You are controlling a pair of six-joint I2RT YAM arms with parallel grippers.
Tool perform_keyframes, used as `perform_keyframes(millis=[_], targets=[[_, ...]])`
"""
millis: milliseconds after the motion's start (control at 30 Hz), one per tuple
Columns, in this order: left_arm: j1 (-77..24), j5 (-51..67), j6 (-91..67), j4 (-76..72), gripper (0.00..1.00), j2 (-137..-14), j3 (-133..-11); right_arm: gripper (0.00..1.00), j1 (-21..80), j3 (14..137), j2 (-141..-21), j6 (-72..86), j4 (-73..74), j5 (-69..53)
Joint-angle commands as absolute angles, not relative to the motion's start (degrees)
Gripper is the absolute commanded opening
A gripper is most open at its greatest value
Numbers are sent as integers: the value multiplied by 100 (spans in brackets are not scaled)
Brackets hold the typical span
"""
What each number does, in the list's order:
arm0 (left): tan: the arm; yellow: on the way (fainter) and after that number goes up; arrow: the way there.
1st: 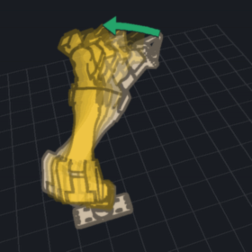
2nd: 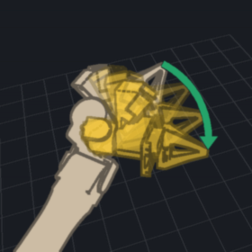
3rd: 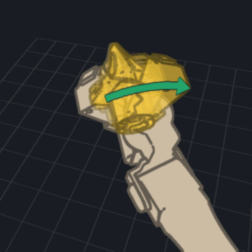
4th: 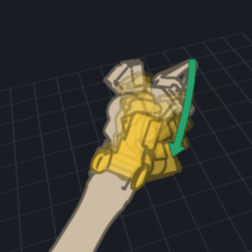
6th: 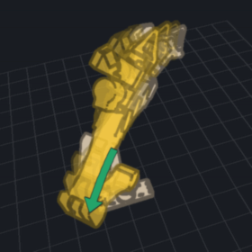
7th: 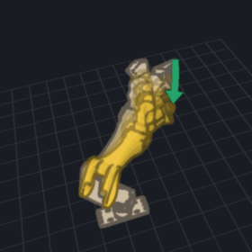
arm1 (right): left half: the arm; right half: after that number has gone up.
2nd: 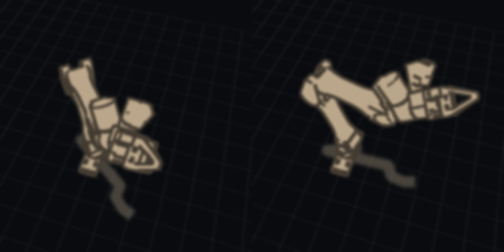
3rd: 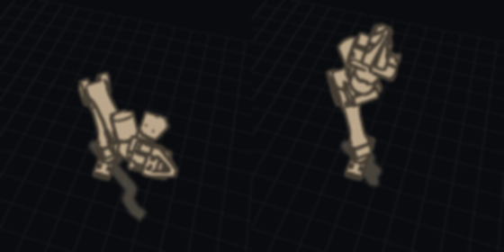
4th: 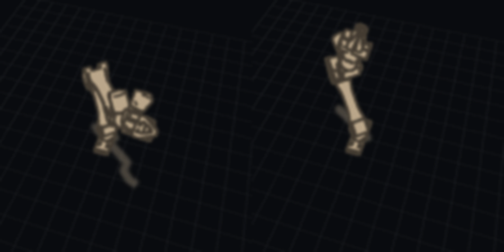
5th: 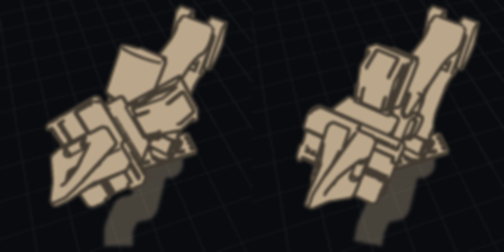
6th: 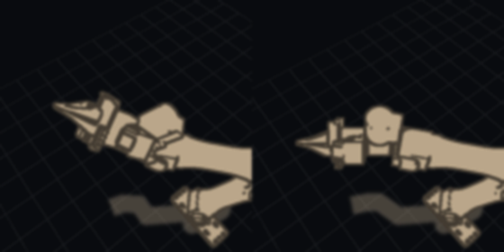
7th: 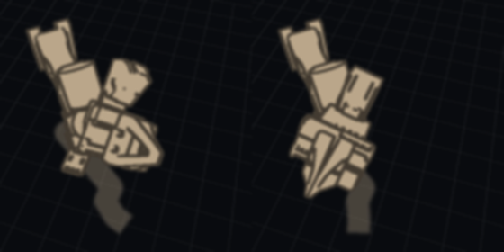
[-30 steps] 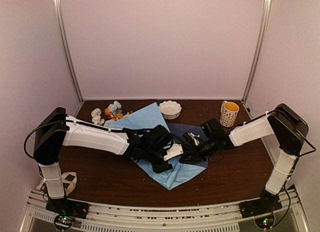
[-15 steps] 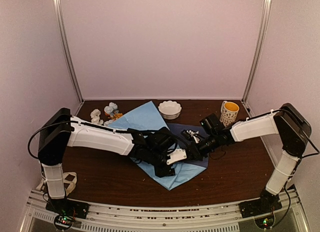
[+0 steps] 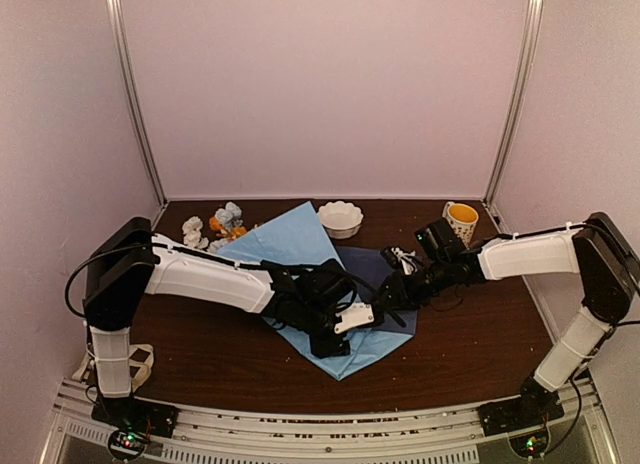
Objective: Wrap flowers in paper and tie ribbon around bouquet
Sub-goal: Press the fold line of the 2/3-folded wrapping paper.
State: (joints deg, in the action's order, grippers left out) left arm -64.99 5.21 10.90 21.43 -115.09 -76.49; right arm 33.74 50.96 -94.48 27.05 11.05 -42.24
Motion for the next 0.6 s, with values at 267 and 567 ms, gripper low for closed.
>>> perform_keyframes(millis=[267,567], targets=[[-6521,587,679,1845,65,-11195,-7482,34,3538,3738,-8602,4151,-48,-4044],[-6521,1212,391,1846,70,-11253,-7734,33,3709,3734,-9075,4248,-473,-4151]])
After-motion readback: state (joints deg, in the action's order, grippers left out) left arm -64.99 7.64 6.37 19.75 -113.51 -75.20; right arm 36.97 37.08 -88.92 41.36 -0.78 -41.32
